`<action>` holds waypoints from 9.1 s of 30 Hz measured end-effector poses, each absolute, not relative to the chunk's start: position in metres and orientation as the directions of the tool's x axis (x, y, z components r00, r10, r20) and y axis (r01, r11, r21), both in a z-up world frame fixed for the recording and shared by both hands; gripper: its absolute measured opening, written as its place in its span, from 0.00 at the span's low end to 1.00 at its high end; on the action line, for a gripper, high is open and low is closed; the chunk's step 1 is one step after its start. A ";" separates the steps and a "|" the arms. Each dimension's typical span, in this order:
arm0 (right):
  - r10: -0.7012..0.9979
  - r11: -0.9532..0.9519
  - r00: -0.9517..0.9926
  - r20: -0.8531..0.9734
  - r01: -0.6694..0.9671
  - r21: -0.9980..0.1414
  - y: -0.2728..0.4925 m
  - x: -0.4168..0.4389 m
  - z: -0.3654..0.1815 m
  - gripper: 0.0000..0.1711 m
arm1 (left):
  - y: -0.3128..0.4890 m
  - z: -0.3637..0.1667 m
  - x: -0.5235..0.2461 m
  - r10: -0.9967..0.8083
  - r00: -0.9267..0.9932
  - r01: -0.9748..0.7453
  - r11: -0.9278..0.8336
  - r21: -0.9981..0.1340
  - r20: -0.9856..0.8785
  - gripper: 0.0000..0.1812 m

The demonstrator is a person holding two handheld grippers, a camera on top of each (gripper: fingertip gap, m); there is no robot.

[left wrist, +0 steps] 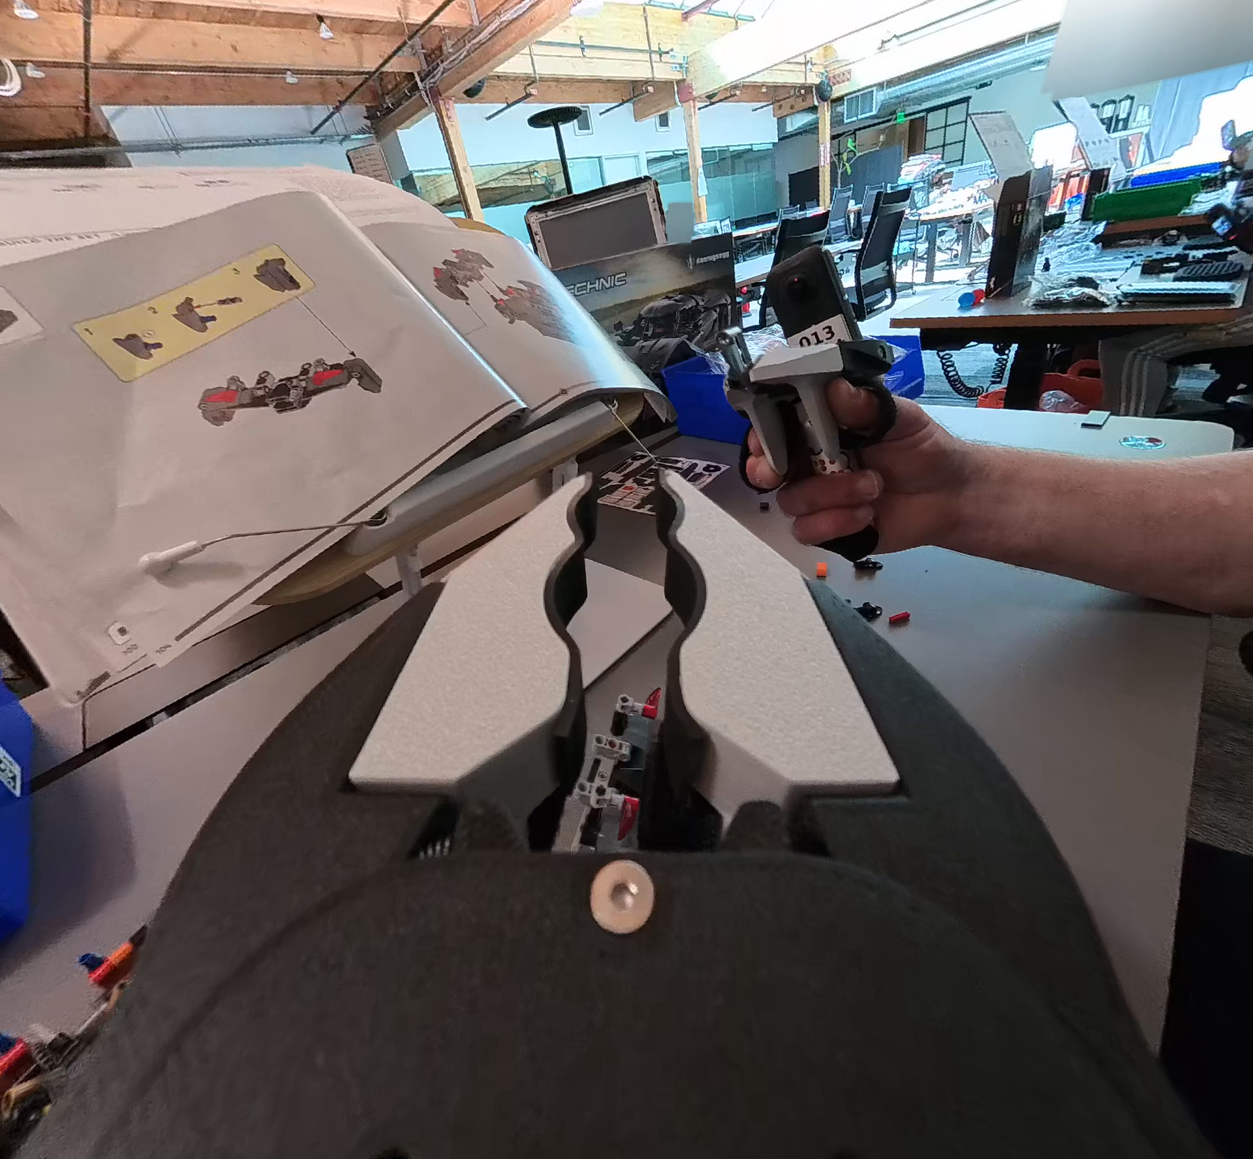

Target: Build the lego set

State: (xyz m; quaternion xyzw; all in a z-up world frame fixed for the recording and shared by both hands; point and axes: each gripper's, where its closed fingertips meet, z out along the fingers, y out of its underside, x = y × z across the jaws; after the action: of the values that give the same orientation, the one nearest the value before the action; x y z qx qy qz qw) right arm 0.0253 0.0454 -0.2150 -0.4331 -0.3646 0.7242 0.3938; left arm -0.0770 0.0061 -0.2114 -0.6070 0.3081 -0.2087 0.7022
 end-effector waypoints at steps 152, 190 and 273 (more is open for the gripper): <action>0.850 -0.354 -0.426 -0.310 -0.027 -0.935 0.010 0.007 -0.248 0.02 | -0.024 -0.275 -0.033 -0.954 0.241 -0.388 0.074 -0.919 -0.179 0.09; 0.831 -0.356 -0.476 -0.288 -0.057 -0.933 0.000 0.011 -0.238 0.03 | -0.027 -0.232 -0.040 -0.992 0.091 0.021 -0.080 -0.997 0.081 0.09; 0.845 -0.299 -0.484 -0.227 -0.076 -0.951 -0.009 0.012 -0.235 0.03 | -0.035 -0.247 -0.044 -0.990 0.131 -0.080 -0.053 -0.995 0.042 0.09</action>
State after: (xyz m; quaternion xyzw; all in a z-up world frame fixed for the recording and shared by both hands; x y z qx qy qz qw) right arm 0.0117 -0.0085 -0.2348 -0.3893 -0.4936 0.7058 0.3265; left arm -0.0443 -0.0353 -0.2467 -0.5634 0.4749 -0.4570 0.4982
